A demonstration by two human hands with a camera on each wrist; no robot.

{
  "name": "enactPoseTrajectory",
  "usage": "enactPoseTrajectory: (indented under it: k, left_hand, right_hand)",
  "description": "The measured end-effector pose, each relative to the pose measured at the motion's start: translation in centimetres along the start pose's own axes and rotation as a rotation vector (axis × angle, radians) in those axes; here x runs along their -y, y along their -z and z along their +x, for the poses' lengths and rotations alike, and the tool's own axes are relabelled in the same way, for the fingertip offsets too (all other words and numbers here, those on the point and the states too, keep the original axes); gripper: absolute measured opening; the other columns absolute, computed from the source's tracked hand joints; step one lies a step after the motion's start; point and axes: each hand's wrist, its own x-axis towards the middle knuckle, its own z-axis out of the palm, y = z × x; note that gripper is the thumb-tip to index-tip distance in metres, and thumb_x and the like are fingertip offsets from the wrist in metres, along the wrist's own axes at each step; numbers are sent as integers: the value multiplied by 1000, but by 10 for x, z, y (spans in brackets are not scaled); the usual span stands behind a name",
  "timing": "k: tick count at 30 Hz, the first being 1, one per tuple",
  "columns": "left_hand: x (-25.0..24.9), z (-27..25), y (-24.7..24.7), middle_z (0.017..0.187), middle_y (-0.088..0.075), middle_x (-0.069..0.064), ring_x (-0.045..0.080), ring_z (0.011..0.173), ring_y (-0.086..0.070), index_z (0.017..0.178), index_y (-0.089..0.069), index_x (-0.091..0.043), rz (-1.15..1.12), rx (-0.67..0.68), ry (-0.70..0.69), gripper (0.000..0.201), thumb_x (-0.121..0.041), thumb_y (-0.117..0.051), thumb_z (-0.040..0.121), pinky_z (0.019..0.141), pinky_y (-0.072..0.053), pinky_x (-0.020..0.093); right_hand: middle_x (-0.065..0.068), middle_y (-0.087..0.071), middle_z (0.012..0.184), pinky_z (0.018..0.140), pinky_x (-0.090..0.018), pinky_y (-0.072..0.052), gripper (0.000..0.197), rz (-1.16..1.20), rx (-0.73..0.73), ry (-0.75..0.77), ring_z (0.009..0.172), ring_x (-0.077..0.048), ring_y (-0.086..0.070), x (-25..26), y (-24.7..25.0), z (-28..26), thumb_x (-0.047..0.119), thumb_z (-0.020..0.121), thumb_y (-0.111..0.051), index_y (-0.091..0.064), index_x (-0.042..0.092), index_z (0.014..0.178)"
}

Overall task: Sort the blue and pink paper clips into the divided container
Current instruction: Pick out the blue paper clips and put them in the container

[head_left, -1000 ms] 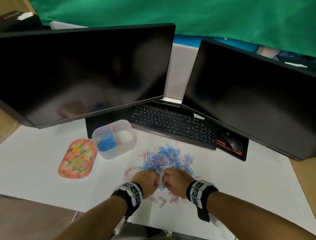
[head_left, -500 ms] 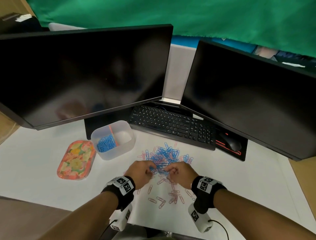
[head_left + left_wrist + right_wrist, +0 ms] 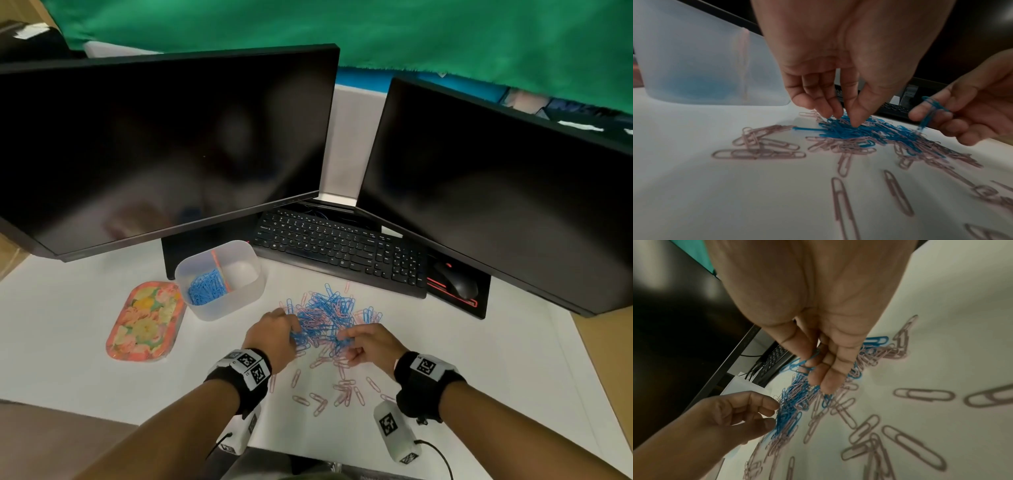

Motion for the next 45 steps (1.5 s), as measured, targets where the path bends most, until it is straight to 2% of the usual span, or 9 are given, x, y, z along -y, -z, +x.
enactPoseTrajectory:
  k: [3, 10, 14, 20, 26, 33, 39, 42, 45]
  left_hand:
    - [0, 4, 2, 110, -57, -3, 21, 104, -56, 108, -63, -25, 3, -16, 27, 31, -13, -58, 80, 84, -48, 30]
    - [5, 5, 5, 108, -61, -4, 19, 100, -58, 101, -65, -25, 76, 18, 32, 24, -14, -56, 82, 83, -50, 31]
    - [5, 6, 7, 104, -61, -3, 19, 95, -58, 95, -65, -25, 103, 32, 23, 20, -14, -57, 80, 80, -50, 31]
    - [2, 4, 3, 102, -56, -3, 20, 94, -57, 102, -61, -24, 108, 33, -8, 20, -31, -59, 84, 79, -50, 32]
    - [3, 6, 2, 108, -55, 0, 21, 100, -55, 105, -66, -21, 152, 33, -55, 22, -18, -54, 87, 78, -49, 30]
    - [9, 7, 9, 95, -64, -4, 16, 90, -57, 77, -69, -24, -202, -43, 2, 11, -17, -64, 83, 80, -46, 26]
    - [5, 3, 20, 70, -69, -8, 0, 63, -59, 80, -70, -17, -569, -46, 56, 9, -10, -67, 84, 64, -42, 6]
    - [4, 1, 28, 68, -73, -5, 5, 65, -63, 81, -70, -14, -770, -32, 77, 3, -11, -69, 82, 71, -50, 20]
    - [5, 0, 41, 68, -73, -1, 6, 59, -64, 89, -69, -3, -911, -25, 110, 5, -3, -65, 86, 65, -50, 25]
  right_hand:
    - [-8, -60, 65, 64, -33, -57, 32, 94, -54, -58, 57, -19, -57, 1, -3, -2, -1, 93, -33, -64, -5, 100]
    - [-5, -52, 64, 52, -25, -42, 33, -30, -113, -60, 62, -19, -51, 3, -9, -3, 7, 94, -30, -53, 11, 70]
    - [-5, -40, 64, 49, -22, -29, 12, 28, -139, -55, 58, -16, -35, 12, -12, -4, 18, 72, -40, -40, 13, 60]
    - [-9, -60, 64, 68, -35, -51, 25, 288, -134, -52, 65, -27, -60, 16, -12, -3, 2, 87, -30, -50, 8, 72]
    - [-8, -54, 59, 54, -30, -43, 21, 335, -135, -35, 56, -26, -52, 17, -14, -7, 4, 87, -32, -53, 7, 81]
    - [-9, -53, 61, 50, -29, -34, 16, 346, -142, -30, 51, -22, -46, 20, -11, -11, 4, 88, -37, -54, 6, 88]
    - [-9, -53, 65, 50, -29, -38, 17, 339, -124, -47, 52, -23, -47, 23, -13, -9, 5, 88, -40, -56, 5, 94]
    - [-9, -54, 66, 50, -30, -39, 18, 360, -107, -52, 52, -23, -48, 28, -16, -8, 8, 90, -42, -57, 4, 98]
    - [-9, -56, 66, 52, -31, -41, 16, 371, -78, -65, 52, -23, -51, 37, -20, -6, 11, 92, -45, -59, 4, 97]
